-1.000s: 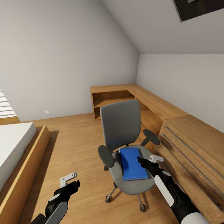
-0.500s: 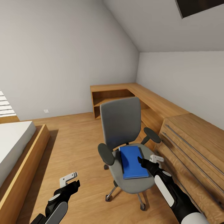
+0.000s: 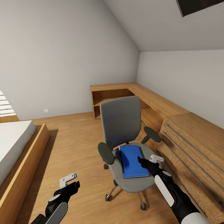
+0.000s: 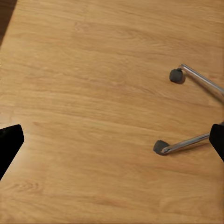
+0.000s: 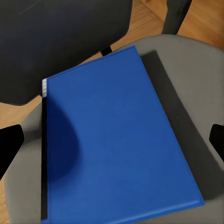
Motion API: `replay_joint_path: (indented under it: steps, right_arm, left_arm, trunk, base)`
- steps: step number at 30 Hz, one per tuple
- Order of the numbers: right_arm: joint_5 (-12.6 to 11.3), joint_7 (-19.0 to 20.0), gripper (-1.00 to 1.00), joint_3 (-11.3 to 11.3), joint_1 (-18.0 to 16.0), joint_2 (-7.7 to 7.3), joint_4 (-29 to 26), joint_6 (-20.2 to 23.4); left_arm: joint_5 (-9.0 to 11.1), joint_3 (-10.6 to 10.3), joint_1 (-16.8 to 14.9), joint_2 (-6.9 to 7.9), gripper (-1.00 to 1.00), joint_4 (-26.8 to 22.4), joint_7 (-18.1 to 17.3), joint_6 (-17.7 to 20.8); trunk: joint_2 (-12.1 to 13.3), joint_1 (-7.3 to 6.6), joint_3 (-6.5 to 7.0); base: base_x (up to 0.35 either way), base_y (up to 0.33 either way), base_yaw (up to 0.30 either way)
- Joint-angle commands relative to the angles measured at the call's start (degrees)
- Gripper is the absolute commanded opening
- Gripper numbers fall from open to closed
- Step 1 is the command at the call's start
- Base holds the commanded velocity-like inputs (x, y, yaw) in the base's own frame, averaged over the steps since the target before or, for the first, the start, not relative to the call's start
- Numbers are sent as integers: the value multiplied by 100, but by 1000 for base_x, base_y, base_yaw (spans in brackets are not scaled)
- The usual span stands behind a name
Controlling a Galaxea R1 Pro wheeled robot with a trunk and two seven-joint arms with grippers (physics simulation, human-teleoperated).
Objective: In the bedroom, organize the workspace by keeping the computer under the desk, ensuring the monitor is on the desk, placing the keyboard on the desk next to the monitor, placing the mouse on the desk next to the keyboard, moving the folder from the swivel chair onto the desk next to the mouse, stacking the notebook on top of the folder with the pen on top of the notebook, and positioning the swivel chair next to the desk.
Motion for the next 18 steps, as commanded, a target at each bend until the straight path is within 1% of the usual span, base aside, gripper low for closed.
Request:
replay_joint_path:
  steps: [1, 3, 6, 13, 18]
  right_arm:
    - [-55, -55, 100, 24, -4, -8, -10, 14]
    - [-49, -55, 100, 24, -4, -4, 3, 14]
    - [-47, -55, 100, 26, -4, 0, 18, 14]
    - [-46, -55, 100, 25, -4, -2, 64, 6]
    - [-51, -50, 100, 0, -4, 1, 304, 5]
  left_arm:
    - [24, -12, -6, 5, 100, 0, 38, 18]
    - [23, -10, -6, 6, 100, 148, 29, 17]
    - [0, -5, -6, 7, 100, 326, 29, 17]
    - [-25, -3, -6, 13, 100, 383, 29, 16]
    - [-26, -3, -6, 13, 100, 385, 29, 11]
  trunk:
    - [-3, 0, -6]
    - [-3, 0, -6]
    - [-3, 0, -6]
    - [-3, 0, -6]
    - [-3, 0, -6]
  base:
    - [0, 0, 0]
    - [38, 0, 0]
    - [210, 0, 0]
    - [307, 0, 0]
    - [319, 0, 0]
